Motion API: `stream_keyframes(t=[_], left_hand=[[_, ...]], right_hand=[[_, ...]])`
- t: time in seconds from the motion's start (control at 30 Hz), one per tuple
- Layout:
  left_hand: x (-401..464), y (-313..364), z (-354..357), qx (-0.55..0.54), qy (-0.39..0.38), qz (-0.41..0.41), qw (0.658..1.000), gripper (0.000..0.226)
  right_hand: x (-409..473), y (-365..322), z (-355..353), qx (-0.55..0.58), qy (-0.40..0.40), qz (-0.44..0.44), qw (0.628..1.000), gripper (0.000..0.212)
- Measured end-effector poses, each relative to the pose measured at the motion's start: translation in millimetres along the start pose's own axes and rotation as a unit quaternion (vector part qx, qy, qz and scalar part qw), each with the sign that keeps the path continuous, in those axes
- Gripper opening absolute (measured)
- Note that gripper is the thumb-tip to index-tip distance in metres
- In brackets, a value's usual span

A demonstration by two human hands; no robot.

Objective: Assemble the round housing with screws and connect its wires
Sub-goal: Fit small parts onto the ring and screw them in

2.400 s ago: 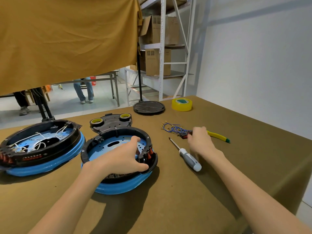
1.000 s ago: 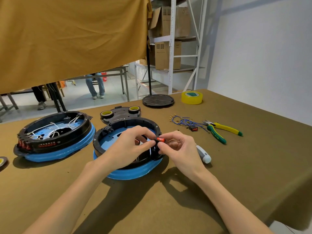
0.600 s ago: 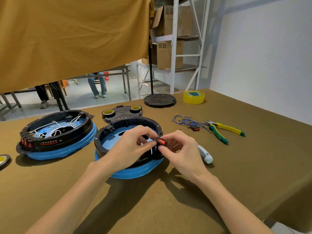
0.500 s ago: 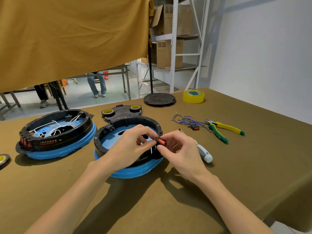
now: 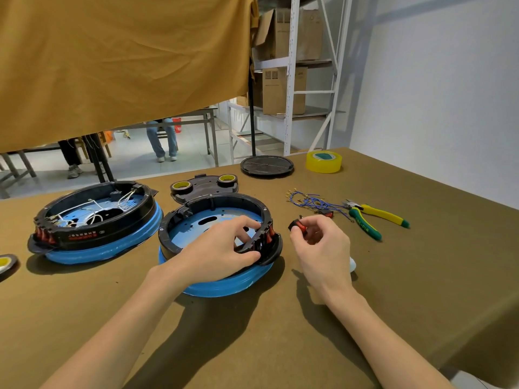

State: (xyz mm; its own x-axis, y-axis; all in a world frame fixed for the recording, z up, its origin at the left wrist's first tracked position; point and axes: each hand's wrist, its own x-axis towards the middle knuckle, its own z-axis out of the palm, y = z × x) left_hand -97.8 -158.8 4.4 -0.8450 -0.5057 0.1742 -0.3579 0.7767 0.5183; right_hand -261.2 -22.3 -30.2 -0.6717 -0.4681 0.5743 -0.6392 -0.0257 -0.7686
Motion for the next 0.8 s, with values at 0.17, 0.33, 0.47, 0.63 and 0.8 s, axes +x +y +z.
stream_keyframes(t=[0.17, 0.33, 0.47, 0.63, 0.8], left_hand=[[0.6, -0.4, -1.9, 0.005, 0.019, 0.008, 1.0, 0.056], [1.0, -2.5, -2.4, 0.012, 0.018, 0.001, 1.0, 0.059], [1.6, -3.5, -1.9, 0.013, 0.02, 0.003, 1.0, 0.06], [2.3, -5.0, -1.7, 0.014, 0.017, 0.0, 1.0, 0.061], [1.6, -3.4, -2.2, 0.017, 0.018, -0.003, 1.0, 0.062]], right_hand=[[-4.7, -3.9, 0.4, -0.002, -0.056, -0.048, 0.997, 0.015], [-11.6, -7.0, 4.1, 0.011, -0.123, -0.088, 0.988, 0.011], [-13.5, -6.0, 6.2, 0.016, -0.139, -0.094, 0.986, 0.013], [-12.8, -5.3, 8.1, 0.013, -0.141, -0.087, 0.986, 0.014], [-13.4, -3.4, 8.4, 0.022, -0.14, -0.08, 0.987, 0.013]])
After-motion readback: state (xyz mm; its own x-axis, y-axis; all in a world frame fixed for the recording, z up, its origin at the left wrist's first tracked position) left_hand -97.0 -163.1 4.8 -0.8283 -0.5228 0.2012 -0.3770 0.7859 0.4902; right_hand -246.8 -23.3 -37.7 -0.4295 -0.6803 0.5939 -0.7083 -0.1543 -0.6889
